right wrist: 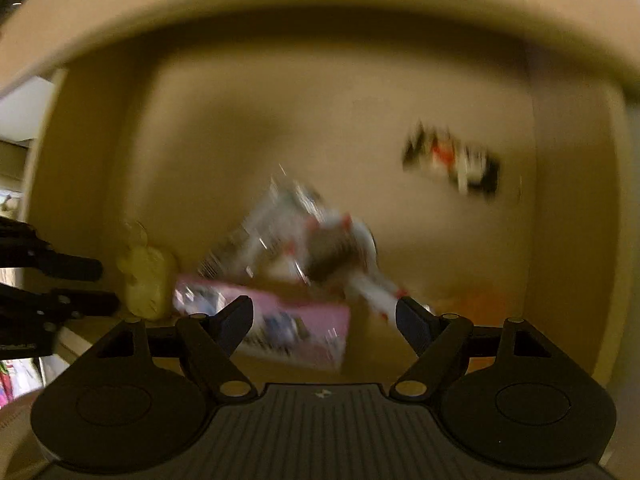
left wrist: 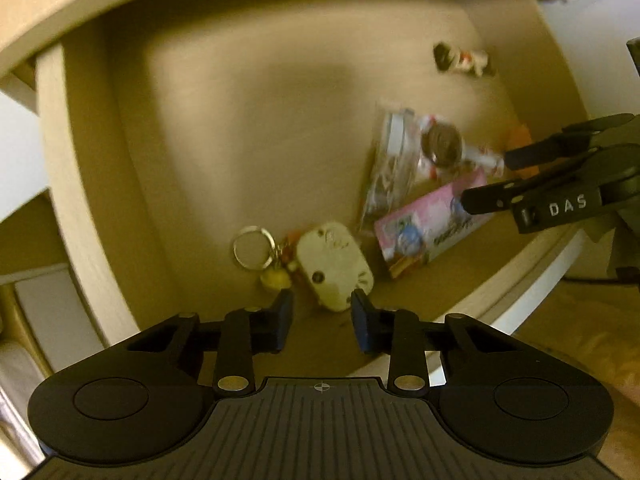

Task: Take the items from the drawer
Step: 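Reach into the drawer and grasp the cream keychain with the left tool, then lift the cream keychain with the left tool while the right tool reaches into the drawer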

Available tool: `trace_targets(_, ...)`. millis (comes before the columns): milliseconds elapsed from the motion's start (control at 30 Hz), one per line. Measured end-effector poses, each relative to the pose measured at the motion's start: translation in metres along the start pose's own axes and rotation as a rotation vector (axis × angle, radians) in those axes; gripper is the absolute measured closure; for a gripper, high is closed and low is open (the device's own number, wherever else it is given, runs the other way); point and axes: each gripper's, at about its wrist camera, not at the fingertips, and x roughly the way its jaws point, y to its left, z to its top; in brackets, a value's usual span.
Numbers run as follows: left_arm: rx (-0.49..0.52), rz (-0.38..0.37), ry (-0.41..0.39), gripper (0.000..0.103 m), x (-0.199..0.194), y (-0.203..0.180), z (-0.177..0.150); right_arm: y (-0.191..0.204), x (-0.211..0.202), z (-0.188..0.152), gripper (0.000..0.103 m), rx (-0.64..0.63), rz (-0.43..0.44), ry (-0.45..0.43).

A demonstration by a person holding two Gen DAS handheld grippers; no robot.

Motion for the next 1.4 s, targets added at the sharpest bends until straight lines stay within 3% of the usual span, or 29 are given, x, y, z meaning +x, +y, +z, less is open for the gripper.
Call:
trace_targets(267, -0.043, -0.086, 0.045, 0.073, 0.023, 0.002, 0.014, -0.006, 0.016, 0.005, 0.024, 0.063, 0.096, 0.063)
trace_targets(367, -0.059, -0.114, 0.037, 0.066, 0.026, 0.003, 0.021, -0.011, 0.023, 0.017, 0.021, 0.113, 0.166, 0.075)
trace_targets(467, -0.088, -0.114, -0.031, 0.065, 0.018, 0.008, 0.035, -0.011, 0.021, 0.028, 0.018, 0.14, 0.209, 0.038)
trace_targets(533, -0.119, -0.134, -0.137, 0.075, 0.005, 0.015, 0.046, -0.011, 0.013, 0.036, 0.02, 0.146, 0.272, -0.024)
trace_targets(600, -0.167, -0.167, -0.224, 0.075, -0.008, 0.023, 0.055, -0.013, 0.001, 0.045, 0.022, 0.163, 0.351, -0.108)
trace_targets(667, -0.17, -0.128, -0.298, 0.075, -0.022, 0.025, 0.059, -0.012, -0.014, 0.052, 0.022, 0.15, 0.311, -0.201)
trace_targets(733, -0.119, -0.058, -0.348, 0.075, -0.034, 0.022, 0.056, -0.008, -0.028, 0.054, 0.022, 0.092, 0.184, -0.29)
trace_targets(833, 0.013, 0.03, -0.397, 0.075, -0.047, 0.011, 0.039, -0.009, -0.045, 0.045, 0.022, 0.029, 0.03, -0.386)
trace_targets(900, 0.149, 0.051, -0.384, 0.075, -0.048, -0.002, 0.025, -0.01, -0.053, 0.03, 0.022, 0.035, -0.005, -0.424)
trace_targets(1000, 0.33, 0.069, -0.306, 0.074, -0.039, -0.019, 0.012, -0.021, -0.055, 0.018, 0.022, 0.081, 0.021, -0.428)
trace_targets(1067, 0.394, 0.083, -0.264, 0.074, -0.03, -0.029, 0.007, -0.023, -0.052, 0.009, 0.022, 0.094, 0.031, -0.412)
trace_targets(1233, 0.385, 0.105, -0.221, 0.073, -0.009, -0.034, 0.013, -0.031, -0.048, -0.02, 0.022, 0.08, 0.028, -0.375)
trace_targets(1400, 0.384, 0.115, -0.227, 0.062, -0.006, -0.034, 0.019, -0.03, -0.048, -0.034, 0.022, 0.066, 0.06, -0.353)
